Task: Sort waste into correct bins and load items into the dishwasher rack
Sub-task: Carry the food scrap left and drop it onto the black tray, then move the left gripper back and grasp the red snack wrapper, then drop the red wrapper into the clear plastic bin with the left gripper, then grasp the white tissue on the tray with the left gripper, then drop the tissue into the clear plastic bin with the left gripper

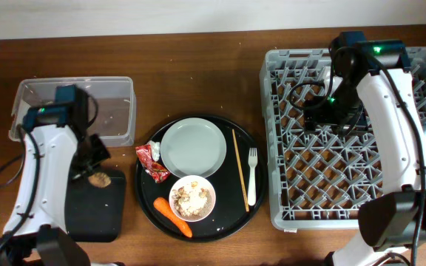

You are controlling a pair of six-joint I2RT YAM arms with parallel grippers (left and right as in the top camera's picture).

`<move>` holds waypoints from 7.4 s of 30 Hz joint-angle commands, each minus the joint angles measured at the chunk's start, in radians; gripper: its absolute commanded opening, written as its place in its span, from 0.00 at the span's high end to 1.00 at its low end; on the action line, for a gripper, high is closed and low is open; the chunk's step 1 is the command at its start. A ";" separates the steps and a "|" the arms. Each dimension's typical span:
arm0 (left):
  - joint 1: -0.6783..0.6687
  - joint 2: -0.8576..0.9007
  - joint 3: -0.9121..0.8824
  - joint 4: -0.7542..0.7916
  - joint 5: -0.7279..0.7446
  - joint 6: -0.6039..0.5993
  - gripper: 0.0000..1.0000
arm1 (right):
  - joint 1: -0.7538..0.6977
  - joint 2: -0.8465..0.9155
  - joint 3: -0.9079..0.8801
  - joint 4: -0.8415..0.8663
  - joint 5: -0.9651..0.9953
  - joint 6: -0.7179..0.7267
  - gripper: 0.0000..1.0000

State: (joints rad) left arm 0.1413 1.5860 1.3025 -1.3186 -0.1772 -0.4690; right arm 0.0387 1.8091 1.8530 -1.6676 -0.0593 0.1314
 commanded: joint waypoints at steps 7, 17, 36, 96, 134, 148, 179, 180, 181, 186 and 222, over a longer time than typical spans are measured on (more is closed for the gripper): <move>0.174 -0.013 -0.232 0.199 -0.011 -0.017 1.00 | -0.001 -0.019 -0.002 0.003 0.016 0.001 0.19; 0.184 -0.013 -0.241 0.238 -0.011 -0.015 0.38 | -0.001 -0.019 -0.002 0.003 0.016 0.001 0.19; -0.030 -0.229 -0.071 0.090 0.163 0.051 0.31 | -0.001 -0.019 -0.002 0.003 0.015 0.001 0.19; -0.341 -0.024 -0.071 0.242 0.112 0.142 0.27 | -0.001 -0.019 -0.002 0.003 0.020 0.000 0.17; -0.338 -0.189 -0.033 0.066 -0.005 0.050 0.99 | -0.001 -0.019 -0.002 0.003 0.020 0.000 0.16; -0.170 -0.122 -0.033 0.675 -0.011 0.051 0.99 | -0.001 -0.019 -0.002 0.003 0.019 0.000 0.16; -0.349 -0.002 -0.097 0.372 0.152 -0.288 0.01 | -0.001 -0.019 -0.002 -0.002 0.020 0.000 0.16; -0.349 0.009 -0.114 0.402 0.152 -0.288 0.01 | -0.001 -0.019 -0.002 -0.002 0.020 0.000 0.16; -0.349 0.023 -0.132 0.431 0.155 -0.294 0.01 | -0.001 -0.019 -0.002 -0.002 0.020 0.000 0.16; -0.349 0.100 -0.156 0.508 0.154 -0.305 0.06 | -0.001 -0.019 -0.002 -0.002 0.020 0.000 0.16; -0.262 -0.146 0.024 0.526 0.003 -0.097 0.99 | -0.001 -0.019 -0.002 0.003 0.020 -0.003 0.16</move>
State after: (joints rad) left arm -0.1780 1.4441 1.3170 -0.8146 -0.0784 -0.5938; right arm 0.0387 1.8091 1.8526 -1.6672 -0.0490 0.1310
